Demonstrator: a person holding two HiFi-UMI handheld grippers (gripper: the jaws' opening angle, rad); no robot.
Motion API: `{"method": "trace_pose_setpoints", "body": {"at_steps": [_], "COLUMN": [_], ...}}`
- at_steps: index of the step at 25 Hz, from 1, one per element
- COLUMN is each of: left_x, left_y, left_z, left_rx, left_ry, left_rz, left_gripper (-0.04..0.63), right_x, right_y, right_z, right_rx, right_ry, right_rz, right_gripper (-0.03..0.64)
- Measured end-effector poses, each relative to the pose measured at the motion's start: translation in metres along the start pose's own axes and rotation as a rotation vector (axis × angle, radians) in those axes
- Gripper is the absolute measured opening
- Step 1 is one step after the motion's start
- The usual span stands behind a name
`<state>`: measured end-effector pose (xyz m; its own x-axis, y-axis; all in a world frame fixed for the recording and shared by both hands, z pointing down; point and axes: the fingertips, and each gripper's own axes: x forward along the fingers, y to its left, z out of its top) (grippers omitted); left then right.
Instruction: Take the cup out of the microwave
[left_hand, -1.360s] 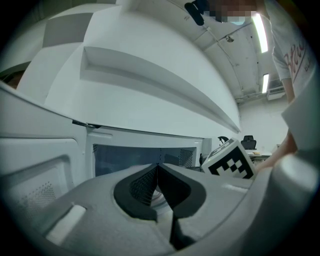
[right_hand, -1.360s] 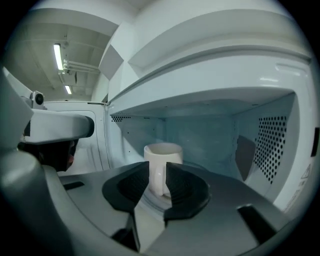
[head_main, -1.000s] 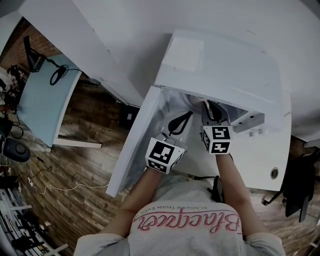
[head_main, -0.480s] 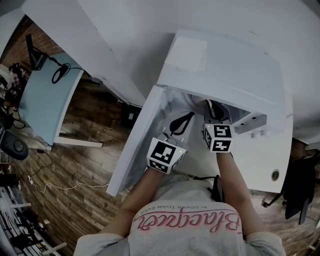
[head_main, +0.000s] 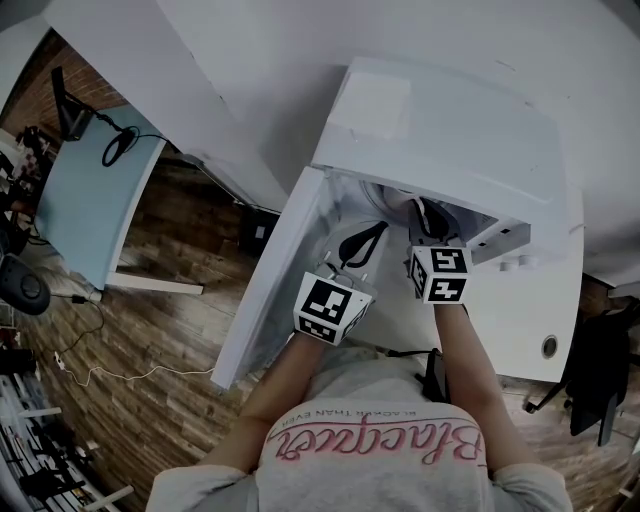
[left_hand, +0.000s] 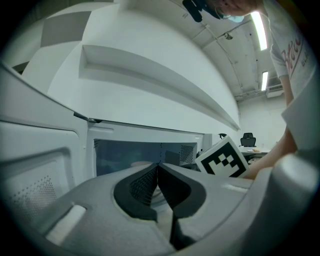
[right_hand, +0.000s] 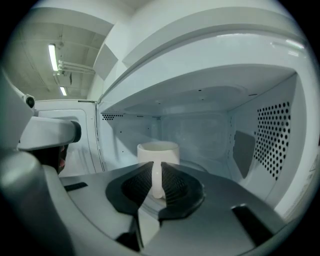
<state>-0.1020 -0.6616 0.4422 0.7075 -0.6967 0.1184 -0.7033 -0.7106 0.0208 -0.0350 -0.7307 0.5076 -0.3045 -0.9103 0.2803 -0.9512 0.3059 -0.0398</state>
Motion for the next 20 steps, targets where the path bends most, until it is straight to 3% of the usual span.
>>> {"method": "trace_pose_setpoints", "body": {"at_steps": [20], "left_x": [-0.008], "left_y": [-0.025], "left_z": [0.009], "left_rx": [-0.003], "left_ry": [-0.022], "left_rz": [0.038], "left_gripper": [0.008], "right_x": [-0.05], "right_y": [-0.002], "right_z": [0.005], "right_rx": [0.032], "right_ry": [-0.025], "right_rz": [0.046], "right_gripper": [0.052]}}
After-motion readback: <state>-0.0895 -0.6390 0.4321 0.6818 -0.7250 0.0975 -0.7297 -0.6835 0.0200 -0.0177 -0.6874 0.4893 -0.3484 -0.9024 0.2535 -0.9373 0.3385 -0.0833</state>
